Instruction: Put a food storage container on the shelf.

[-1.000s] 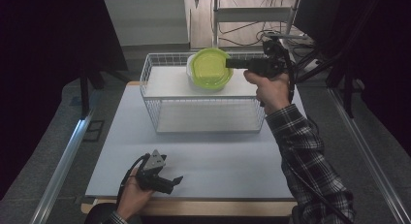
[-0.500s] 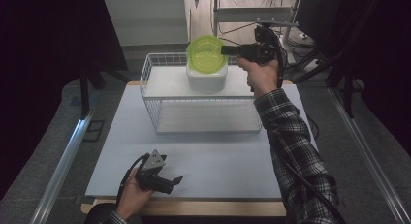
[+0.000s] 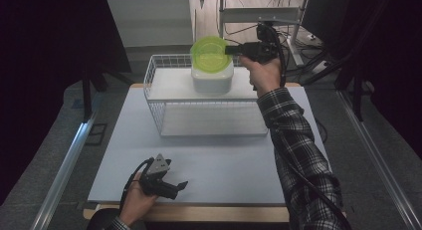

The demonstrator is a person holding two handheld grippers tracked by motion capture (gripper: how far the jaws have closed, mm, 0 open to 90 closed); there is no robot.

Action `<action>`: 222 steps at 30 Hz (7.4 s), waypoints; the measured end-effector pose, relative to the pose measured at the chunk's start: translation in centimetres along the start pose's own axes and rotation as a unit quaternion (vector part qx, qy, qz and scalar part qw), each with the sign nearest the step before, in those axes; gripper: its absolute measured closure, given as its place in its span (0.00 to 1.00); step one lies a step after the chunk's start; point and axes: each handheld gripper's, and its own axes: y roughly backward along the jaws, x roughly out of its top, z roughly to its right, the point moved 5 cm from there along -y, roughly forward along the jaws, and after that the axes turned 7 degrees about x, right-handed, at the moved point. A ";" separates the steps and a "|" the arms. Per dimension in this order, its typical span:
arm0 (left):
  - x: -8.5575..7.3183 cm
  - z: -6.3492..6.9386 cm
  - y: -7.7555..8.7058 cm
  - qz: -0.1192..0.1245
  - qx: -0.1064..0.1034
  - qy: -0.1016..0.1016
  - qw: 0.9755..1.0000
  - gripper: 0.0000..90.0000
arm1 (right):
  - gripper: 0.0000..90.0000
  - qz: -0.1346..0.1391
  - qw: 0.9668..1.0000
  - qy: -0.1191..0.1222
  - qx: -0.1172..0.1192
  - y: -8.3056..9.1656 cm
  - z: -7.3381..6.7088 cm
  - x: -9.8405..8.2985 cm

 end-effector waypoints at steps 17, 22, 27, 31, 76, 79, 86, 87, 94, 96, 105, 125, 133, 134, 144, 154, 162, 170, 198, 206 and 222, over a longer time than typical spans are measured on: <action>0.0 0.0 0.0 -0.001 -0.001 -0.003 1.000 0.03 | 0.81 0.018 0.999 -0.014 -0.039 -0.7 0.9 0.3; 0.0 0.0 0.0 -0.001 -0.002 -0.003 1.000 0.03 | 0.77 0.021 0.999 -0.020 -0.038 -0.8 1.2 0.4; 0.0 0.0 0.0 -0.002 -0.002 -0.003 1.000 0.03 | 0.69 0.031 0.999 -0.020 -0.036 -0.6 1.4 0.6; 0.0 0.0 0.0 -0.002 -0.002 -0.003 1.000 0.03 | 0.59 0.040 0.999 -0.020 -0.025 -0.3 1.4 0.8; 0.4 0.2 0.4 0.035 -0.047 0.025 0.998 0.01 | 0.17 -0.024 0.986 0.167 -0.012 1.7 -1.4 -4.8; 0.4 0.2 0.4 0.034 -0.045 0.022 0.998 0.01 | 0.15 -0.026 0.984 0.176 -0.013 1.8 -1.4 -5.2; 0.4 0.3 0.3 0.032 -0.040 0.017 0.999 0.01 | 0.13 -0.033 0.982 0.188 -0.015 2.1 -1.4 -6.2; 0.4 0.3 0.3 0.032 -0.040 0.017 0.999 0.01 | 0.13 -0.033 0.981 0.191 -0.016 2.1 -1.4 -6.3; 0.3 0.3 0.3 0.030 -0.038 0.014 0.999 0.01 | 0.11 -0.035 0.978 0.203 -0.018 2.3 -1.3 -7.2; 0.3 0.3 0.2 0.030 -0.038 0.014 0.999 0.01 | 0.11 -0.037 0.978 0.204 -0.016 2.4 -1.1 -7.5; 0.3 0.3 0.2 0.029 -0.037 0.013 0.999 0.02 | 0.09 -0.049 0.975 0.215 -0.021 2.4 -0.5 -8.8; 0.3 0.4 0.1 0.029 -0.036 0.011 0.999 0.01 | 0.03 -0.064 0.970 0.233 -0.022 3.7 0.6 -11.5; 0.3 0.4 0.1 0.028 -0.035 0.009 0.999 0.02 | 0.02 -0.066 0.967 0.244 -0.033 4.1 1.1 -12.8; 0.3 0.4 0.1 0.028 -0.035 0.008 0.999 0.02 | 0.02 -0.067 0.967 0.245 -0.035 4.1 1.2 -13.0; 0.3 0.5 0.1 0.029 -0.033 0.004 0.999 0.02 | 0.02 -0.074 0.961 0.261 -0.048 4.1 1.8 -14.9; 0.3 0.5 0.1 0.030 -0.034 0.004 0.999 0.02 | 0.02 -0.078 0.959 0.267 -0.056 4.0 2.2 -16.6; 0.3 0.5 0.2 0.029 -0.033 0.002 0.999 0.02 | 0.02 -0.075 0.962 0.256 -0.058 4.1 3.2 -18.0; 0.3 0.5 0.2 0.029 -0.032 0.002 0.999 0.02 | 0.00 -0.067 0.961 0.260 -0.064 4.4 4.3 -19.9; 0.3 0.6 0.1 0.026 -0.032 0.000 0.999 0.02 | 0.00 -0.086 0.965 0.234 -0.080 7.6 7.2 -25.4; 0.2 0.6 0.0 0.021 -0.032 -0.002 0.999 0.02 | 0.00 -0.090 0.964 0.232 -0.094 8.2 8.2 -26.6; 0.1 0.6 -0.1 0.014 -0.031 -0.006 0.999 0.02 | 0.00 -0.115 0.961 0.220 -0.124 8.9 10.1 -29.4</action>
